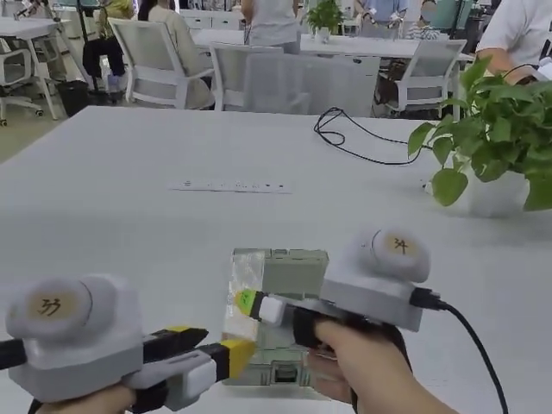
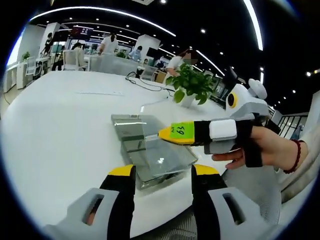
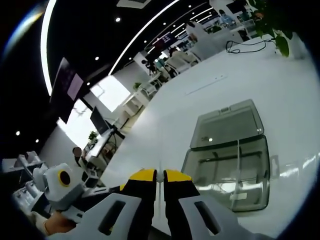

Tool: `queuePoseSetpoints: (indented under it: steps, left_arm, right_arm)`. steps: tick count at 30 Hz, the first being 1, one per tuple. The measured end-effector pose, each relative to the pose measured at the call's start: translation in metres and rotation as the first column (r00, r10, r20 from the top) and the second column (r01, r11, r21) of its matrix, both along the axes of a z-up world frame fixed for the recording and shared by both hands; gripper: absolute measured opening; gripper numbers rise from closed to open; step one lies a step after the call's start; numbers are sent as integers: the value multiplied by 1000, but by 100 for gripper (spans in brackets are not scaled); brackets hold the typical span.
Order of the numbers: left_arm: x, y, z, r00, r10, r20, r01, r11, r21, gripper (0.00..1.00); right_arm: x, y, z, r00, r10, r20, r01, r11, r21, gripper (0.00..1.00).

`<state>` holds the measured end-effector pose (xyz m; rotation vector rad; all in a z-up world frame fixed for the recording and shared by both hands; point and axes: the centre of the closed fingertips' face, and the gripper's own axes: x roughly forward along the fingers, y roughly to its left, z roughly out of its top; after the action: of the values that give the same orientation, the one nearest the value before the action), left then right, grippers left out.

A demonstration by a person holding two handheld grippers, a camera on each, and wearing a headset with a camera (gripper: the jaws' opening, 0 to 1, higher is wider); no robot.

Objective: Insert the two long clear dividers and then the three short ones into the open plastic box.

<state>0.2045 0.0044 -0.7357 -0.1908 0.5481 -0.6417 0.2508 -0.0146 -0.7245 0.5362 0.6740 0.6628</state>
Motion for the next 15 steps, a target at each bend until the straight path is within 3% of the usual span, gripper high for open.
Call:
queuePoseSetpoints:
  steps: [3, 6, 9, 15]
  left_arm:
    - [-1, 0, 0, 998, -46, 32, 43, 996, 72, 48]
    - [-5, 0, -5, 994, -102, 35, 95, 982, 161, 50]
    - [-3, 0, -8, 988, -140, 64, 121, 964, 236, 56]
    - [-1, -1, -6, 982, -162, 99, 131, 955, 264, 65]
  right_arm:
    - [2, -5, -4, 998, 0, -57, -2, 1000, -28, 7]
    - [6, -11, -9, 996, -8, -90, 2, 997, -71, 7]
    - [8, -17, -12, 989, -19, -145, 4, 994, -106, 7]
    - [13, -28, -20, 971, -43, -234, -5, 980, -199, 7]
